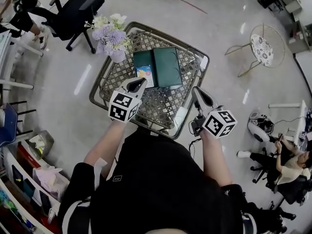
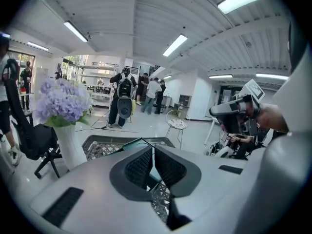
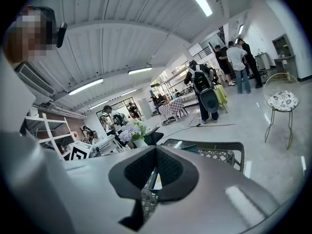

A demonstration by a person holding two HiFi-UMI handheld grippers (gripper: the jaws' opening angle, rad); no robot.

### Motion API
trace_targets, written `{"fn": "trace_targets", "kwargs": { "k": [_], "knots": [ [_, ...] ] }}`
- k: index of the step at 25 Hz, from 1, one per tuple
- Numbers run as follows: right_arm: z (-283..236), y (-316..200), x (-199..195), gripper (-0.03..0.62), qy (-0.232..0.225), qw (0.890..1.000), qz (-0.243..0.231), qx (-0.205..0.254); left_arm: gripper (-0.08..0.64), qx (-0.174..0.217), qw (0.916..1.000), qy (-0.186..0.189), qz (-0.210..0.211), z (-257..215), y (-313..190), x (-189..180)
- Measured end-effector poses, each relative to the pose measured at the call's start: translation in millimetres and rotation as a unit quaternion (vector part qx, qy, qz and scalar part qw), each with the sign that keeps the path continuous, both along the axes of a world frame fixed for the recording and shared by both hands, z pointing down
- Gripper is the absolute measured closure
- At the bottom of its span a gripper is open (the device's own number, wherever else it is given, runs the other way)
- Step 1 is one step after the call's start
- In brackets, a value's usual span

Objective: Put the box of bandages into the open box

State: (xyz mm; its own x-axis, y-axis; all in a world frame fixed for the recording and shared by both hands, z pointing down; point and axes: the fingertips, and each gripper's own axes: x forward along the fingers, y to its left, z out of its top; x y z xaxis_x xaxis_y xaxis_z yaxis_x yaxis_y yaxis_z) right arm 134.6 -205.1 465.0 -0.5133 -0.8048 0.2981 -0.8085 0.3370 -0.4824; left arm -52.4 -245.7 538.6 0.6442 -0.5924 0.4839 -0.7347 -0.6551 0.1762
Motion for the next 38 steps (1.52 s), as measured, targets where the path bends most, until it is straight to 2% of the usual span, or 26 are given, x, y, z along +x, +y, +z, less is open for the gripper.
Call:
{"fn": "trace_targets", "kwargs": {
  "k": [3,7,12,15,21,27,30,35,38],
  "knots": [
    [-9,17,3,0.583,-0.009,1.000,-0.017,0.016,0.541,0.011,0.9997,-0.008,-0.020,-18,21,-2],
    [-22,52,14,0.583,-0.005,0.998,-0.038,0.045,0.543,0.027,0.9981,0.000,-0.056,-44,55,0],
    [-36,93,25,0.583,-0.002,0.994,-0.076,0.077,0.543,0.056,0.9927,0.003,-0.107,-77,92,-1],
    [-47,107,29,0.583,0.000,0.991,-0.088,0.098,0.543,0.068,0.9906,-0.004,-0.119,-92,110,-2],
    [-73,112,42,0.584,0.010,0.988,-0.063,0.144,0.543,0.111,0.9856,-0.006,-0.128,-131,130,-10],
    [-106,102,52,0.584,0.018,0.983,-0.031,0.182,0.543,0.144,0.9815,0.005,-0.126,-163,127,-31],
    [-125,92,41,0.584,0.014,0.979,-0.032,0.199,0.543,0.156,0.9802,0.005,-0.123,-181,121,-49],
    [-169,86,-8,0.584,0.030,0.962,-0.085,0.259,0.543,0.173,0.9778,0.009,-0.118,-210,112,-74],
    [-186,85,-36,0.584,0.033,0.954,-0.108,0.278,0.543,0.176,0.9769,0.014,-0.120,-215,106,-87]
  ]
}}
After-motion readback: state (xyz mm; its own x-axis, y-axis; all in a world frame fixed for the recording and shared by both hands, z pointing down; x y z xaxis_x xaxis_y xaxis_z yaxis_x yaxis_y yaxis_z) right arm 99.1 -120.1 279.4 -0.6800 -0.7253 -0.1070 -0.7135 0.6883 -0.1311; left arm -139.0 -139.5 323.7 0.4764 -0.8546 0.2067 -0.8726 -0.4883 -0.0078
